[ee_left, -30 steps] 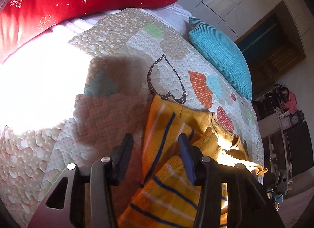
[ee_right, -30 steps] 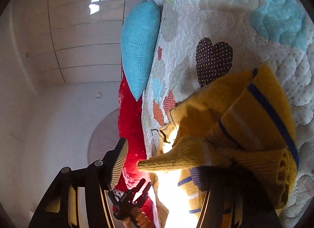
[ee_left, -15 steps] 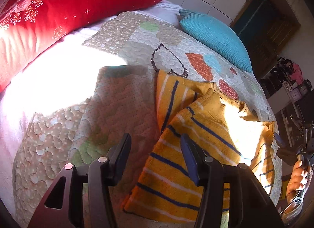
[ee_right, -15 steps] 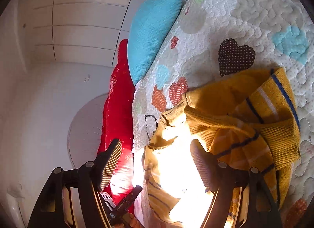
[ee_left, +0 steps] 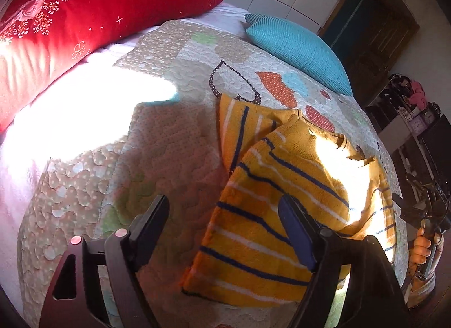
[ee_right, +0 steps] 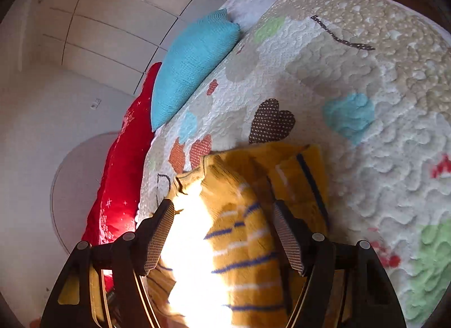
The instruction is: Fold small clothes
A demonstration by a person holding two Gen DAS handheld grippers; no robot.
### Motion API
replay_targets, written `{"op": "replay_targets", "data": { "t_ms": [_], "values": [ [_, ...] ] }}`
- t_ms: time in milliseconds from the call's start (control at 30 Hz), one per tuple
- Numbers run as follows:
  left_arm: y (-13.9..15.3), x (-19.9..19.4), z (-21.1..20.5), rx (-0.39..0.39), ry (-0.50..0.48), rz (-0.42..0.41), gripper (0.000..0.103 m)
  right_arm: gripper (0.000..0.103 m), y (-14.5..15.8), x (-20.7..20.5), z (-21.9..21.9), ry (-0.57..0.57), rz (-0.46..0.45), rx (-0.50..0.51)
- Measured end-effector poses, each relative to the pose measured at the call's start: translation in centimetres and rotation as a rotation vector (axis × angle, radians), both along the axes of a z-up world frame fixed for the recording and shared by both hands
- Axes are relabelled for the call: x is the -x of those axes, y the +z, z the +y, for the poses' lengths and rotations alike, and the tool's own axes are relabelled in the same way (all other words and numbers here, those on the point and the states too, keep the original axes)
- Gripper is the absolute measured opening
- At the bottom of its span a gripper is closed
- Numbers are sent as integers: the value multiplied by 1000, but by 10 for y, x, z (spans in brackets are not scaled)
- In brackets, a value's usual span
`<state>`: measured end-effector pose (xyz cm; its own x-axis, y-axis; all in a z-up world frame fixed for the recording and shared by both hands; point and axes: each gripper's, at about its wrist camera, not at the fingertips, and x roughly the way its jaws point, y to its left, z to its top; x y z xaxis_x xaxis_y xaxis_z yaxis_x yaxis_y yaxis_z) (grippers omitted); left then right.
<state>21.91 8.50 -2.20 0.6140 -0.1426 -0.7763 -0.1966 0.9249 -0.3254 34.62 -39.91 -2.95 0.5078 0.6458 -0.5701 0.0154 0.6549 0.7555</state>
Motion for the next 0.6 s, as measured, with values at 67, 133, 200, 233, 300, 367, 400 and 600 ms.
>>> {"op": "replay_targets", "data": {
  "t_ms": [67, 133, 200, 233, 300, 367, 400, 600],
  "values": [
    [-8, 4, 2, 4, -30, 14, 83, 79, -6, 25, -12, 21, 14, 38],
    [-20, 5, -1, 27, -77, 34, 84, 79, -21, 49, -23, 40, 34, 35],
    [-34, 2, -9, 58, -129, 71, 85, 79, -41, 64, -24, 65, 66, 7],
    [-40, 0, -13, 68, -147, 89, 85, 79, -49, 70, -23, 74, 73, -9],
    [-44, -3, -26, 31, -152, 81, 92, 81, -51, 79, -15, 58, 15, 14],
    [-46, -6, -39, 14, -143, 77, 92, 81, -51, 81, -7, 41, -26, -15],
    [-47, -9, -45, 12, -135, 89, 92, 79, -53, 80, -1, 28, -32, -55],
    [-27, -9, -60, -19, -127, 160, 14, 19, -66, 64, 30, 104, 32, -116]
  ]
}}
